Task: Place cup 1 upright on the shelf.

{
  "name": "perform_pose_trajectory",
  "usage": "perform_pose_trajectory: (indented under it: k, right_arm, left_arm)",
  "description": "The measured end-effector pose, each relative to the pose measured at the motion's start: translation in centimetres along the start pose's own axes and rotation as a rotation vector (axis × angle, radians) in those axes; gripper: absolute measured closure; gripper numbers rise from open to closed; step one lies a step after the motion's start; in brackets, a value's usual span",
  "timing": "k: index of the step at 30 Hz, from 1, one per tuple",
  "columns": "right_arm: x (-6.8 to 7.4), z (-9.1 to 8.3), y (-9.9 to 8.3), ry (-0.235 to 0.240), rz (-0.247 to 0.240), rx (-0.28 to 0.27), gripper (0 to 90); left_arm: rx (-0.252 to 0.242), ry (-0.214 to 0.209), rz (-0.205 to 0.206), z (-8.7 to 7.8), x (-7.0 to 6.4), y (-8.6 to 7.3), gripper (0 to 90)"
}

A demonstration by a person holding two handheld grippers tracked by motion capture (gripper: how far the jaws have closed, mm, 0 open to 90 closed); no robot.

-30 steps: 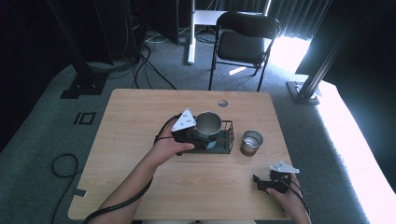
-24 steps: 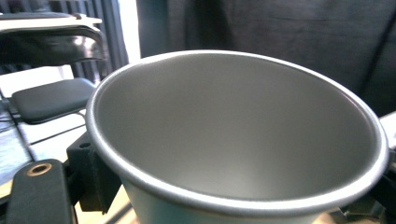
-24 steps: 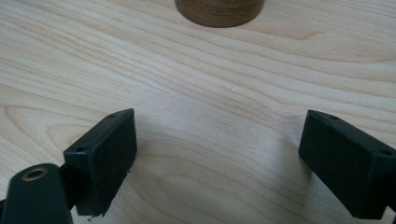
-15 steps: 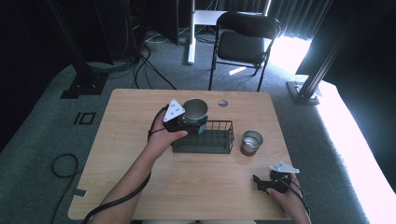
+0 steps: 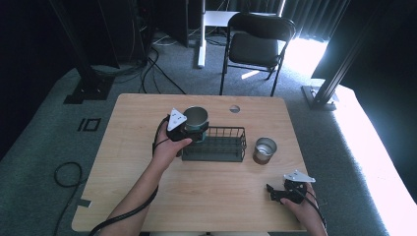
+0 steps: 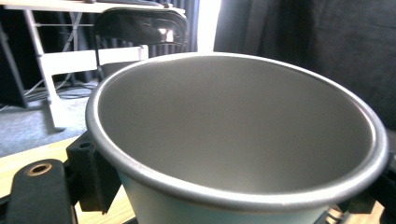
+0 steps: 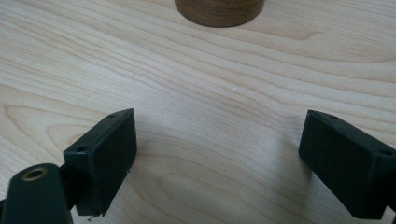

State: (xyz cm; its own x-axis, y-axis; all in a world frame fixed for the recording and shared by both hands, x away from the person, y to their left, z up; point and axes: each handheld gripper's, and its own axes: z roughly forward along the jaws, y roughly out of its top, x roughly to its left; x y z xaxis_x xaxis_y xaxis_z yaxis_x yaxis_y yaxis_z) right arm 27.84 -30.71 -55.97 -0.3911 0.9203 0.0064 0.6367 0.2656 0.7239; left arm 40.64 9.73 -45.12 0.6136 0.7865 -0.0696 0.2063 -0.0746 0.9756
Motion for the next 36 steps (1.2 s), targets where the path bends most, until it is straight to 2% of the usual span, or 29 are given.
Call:
perform_pose_trajectory:
  k: [4,6,16,19,28,29,32,33,36]
  right_arm:
    - [0.0,0.0,0.0,0.000,0.000,0.001,10.9]
    - [0.0,0.0,0.0,0.000,0.000,0.000,10.9]
    - [0.0,0.0,0.0,0.000,0.000,0.000,10.9]
    - [0.0,0.0,0.0,0.000,0.000,0.000,10.9]
    - [0.0,0.0,0.0,0.000,0.000,0.000,10.9]
    - [0.0,0.0,0.0,0.000,0.000,0.000,10.9]
    - [0.0,0.0,0.0,0.000,0.000,0.000,10.9]
    - [0.0,0.0,0.0,0.000,0.000,0.000,10.9]
    - [0.0,0.0,0.0,0.000,0.000,0.000,10.9]
  left_arm:
    - [-0.001,0.012,-0.010,0.2,0.1,-0.5,14.7]
    - [0.017,0.018,-0.021,0.7,0.3,-1.5,14.6]
    - [0.043,0.021,-0.019,1.4,0.5,-2.9,14.7]
    - [0.060,0.016,0.002,1.6,0.4,-3.3,14.6]
    - [0.065,0.022,0.002,1.7,0.3,-3.6,14.5]
    - [0.076,0.014,0.020,1.6,0.3,-3.6,14.5]
    - [0.089,0.003,0.030,1.6,0.3,-3.5,12.5]
    - [0.110,-0.011,0.032,1.6,0.2,-3.5,12.5]
    - [0.129,-0.009,0.043,1.6,0.2,-3.5,9.2]
